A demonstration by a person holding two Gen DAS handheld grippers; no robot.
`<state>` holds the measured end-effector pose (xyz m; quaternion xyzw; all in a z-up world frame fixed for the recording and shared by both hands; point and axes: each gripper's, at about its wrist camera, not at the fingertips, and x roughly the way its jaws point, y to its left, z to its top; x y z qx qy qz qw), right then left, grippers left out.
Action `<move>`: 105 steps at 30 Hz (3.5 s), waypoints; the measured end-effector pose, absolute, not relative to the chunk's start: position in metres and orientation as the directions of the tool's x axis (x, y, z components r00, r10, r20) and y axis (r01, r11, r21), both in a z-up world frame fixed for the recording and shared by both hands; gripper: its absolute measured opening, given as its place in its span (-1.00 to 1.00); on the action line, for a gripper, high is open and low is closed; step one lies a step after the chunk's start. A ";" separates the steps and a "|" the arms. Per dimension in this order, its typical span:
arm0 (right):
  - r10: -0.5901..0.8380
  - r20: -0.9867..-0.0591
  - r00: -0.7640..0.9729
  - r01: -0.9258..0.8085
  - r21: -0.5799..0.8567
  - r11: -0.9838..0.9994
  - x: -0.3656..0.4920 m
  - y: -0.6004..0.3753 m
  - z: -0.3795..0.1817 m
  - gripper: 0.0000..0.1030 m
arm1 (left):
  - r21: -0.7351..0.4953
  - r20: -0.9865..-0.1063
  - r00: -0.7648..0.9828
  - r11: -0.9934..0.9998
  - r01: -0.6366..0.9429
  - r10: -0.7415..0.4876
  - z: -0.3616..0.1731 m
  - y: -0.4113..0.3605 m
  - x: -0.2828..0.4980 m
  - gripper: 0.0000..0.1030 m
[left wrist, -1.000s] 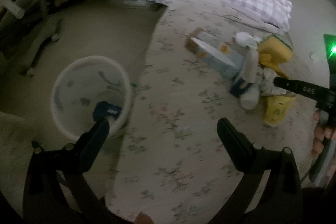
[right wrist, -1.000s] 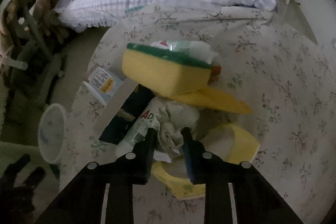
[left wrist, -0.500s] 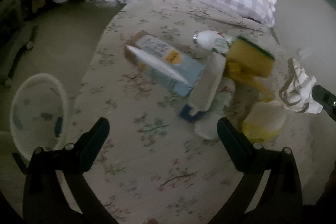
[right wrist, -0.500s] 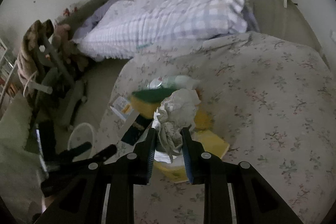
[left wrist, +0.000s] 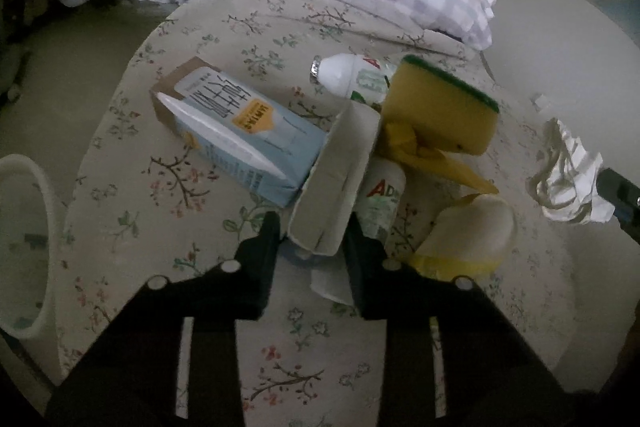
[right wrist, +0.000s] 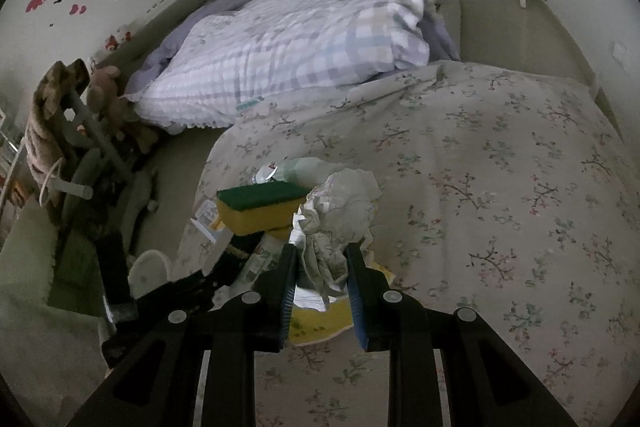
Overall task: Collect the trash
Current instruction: 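Grasp the white cardboard piece with the left tool while the right tool holds the tissue, then move both tools over the wastebasket and open them to drop tissue and cardboard, then reach the right tool to the yellow paper bowl and grasp its rim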
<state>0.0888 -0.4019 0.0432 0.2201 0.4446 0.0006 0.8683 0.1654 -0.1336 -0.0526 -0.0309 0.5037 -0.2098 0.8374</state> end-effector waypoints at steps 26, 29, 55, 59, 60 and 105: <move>0.280 -0.715 0.640 0.074 0.420 0.904 0.100 -0.324 0.062 -0.52 | -0.274 -0.757 0.531 0.922 0.272 -0.381 0.000 -0.026 0.115 -0.48; 0.298 -0.715 0.633 0.053 0.424 0.904 0.106 -0.307 0.060 -0.52 | -0.277 -0.751 0.548 0.929 0.245 -0.369 0.001 -0.005 0.111 -0.48; 0.441 -0.738 0.511 -0.143 0.433 0.890 0.152 -0.126 0.011 -0.52 | -0.301 -0.758 0.614 0.953 -0.033 -0.218 -0.015 0.163 0.102 -0.48; 0.455 -0.735 0.503 -0.171 0.431 0.886 0.155 -0.106 0.004 -0.52 | -0.291 -0.765 0.612 0.956 -0.049 -0.201 -0.018 0.168 0.108 -0.05; 0.456 -0.735 0.502 -0.175 0.430 0.886 0.155 -0.101 0.002 -0.52 | -0.288 -0.774 0.604 0.955 -0.072 -0.188 -0.020 0.169 0.109 0.40; 0.314 -0.799 0.514 -0.107 0.304 0.947 0.127 -0.168 0.012 0.43 | -0.194 -0.838 0.536 0.974 -0.118 -0.102 -0.007 0.154 0.084 0.95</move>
